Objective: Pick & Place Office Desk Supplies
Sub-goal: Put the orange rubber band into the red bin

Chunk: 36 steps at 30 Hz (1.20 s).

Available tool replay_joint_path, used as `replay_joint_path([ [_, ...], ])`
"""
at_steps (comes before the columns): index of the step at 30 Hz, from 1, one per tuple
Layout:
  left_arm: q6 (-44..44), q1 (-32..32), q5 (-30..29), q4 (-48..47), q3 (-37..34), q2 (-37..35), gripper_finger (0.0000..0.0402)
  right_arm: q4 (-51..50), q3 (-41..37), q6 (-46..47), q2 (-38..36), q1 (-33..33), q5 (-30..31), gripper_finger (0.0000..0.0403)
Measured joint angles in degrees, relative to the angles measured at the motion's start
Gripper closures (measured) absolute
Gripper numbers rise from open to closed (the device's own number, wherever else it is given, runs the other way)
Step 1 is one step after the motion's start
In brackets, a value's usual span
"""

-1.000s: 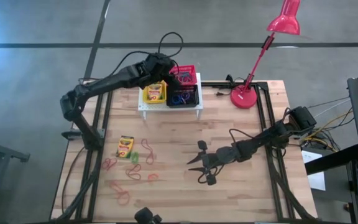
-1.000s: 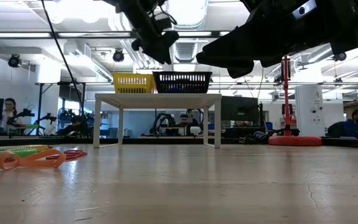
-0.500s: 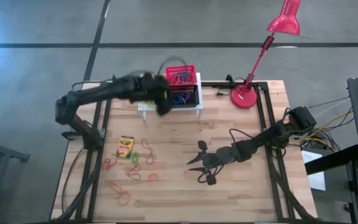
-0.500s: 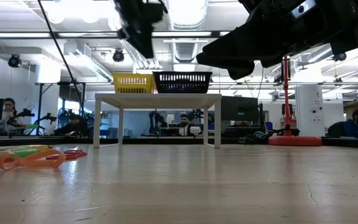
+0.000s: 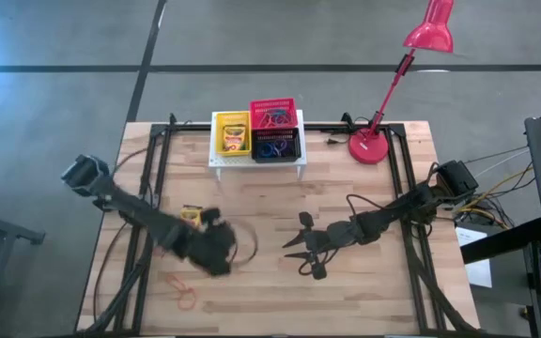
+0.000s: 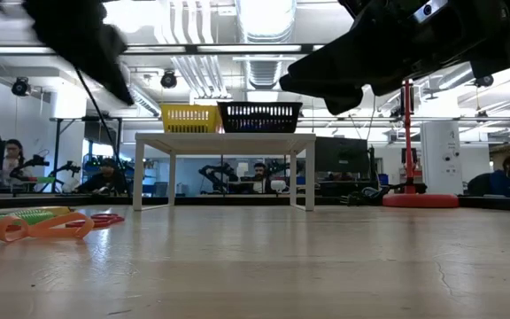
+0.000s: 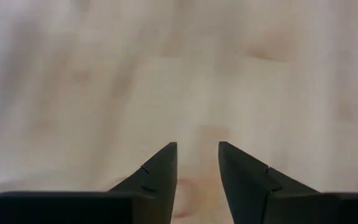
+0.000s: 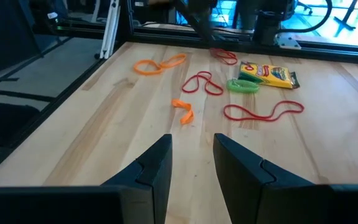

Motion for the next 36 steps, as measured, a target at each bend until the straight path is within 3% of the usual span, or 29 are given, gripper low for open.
replay_joint_path([
  [5, 3.58, -8.67, 0.79, 33.19, -16.01, 2.15, 0.0283, 0.50, 0.00, -0.49, 0.00, -0.65, 0.00, 0.0291],
  [8, 1.80, -10.45, 0.76, 42.07, -21.67, 4.09, 0.0283, 0.84, 0.00, -0.49, 0.00, -1.41, 0.02, 0.0291],
  [12, -4.15, -10.32, 0.33, 40.67, -23.45, 5.78, 0.0278, 1.25, 0.00, -0.49, 0.00, -2.53, 0.02, 0.0291],
  [22, -4.67, -9.73, -0.37, 40.60, -21.81, 11.09, 0.0247, 1.19, 0.00, 0.03, 0.00, -3.10, -0.02, 0.0291],
  [27, -4.66, -9.04, 0.10, 40.72, -21.51, 11.99, 0.0291, 1.14, 0.00, 0.70, 0.00, -3.10, -0.04, 0.0291],
  [32, -3.10, -7.89, 1.47, 41.15, -21.11, 11.86, 0.0381, 1.14, 0.00, 0.98, 0.00, -3.06, -0.04, 0.0291],
  [36, 2.00, -5.78, 3.92, 43.88, -18.94, 12.06, 0.0392, 1.14, 0.00, 1.00, 0.00, -3.06, -0.04, 0.0291],
])
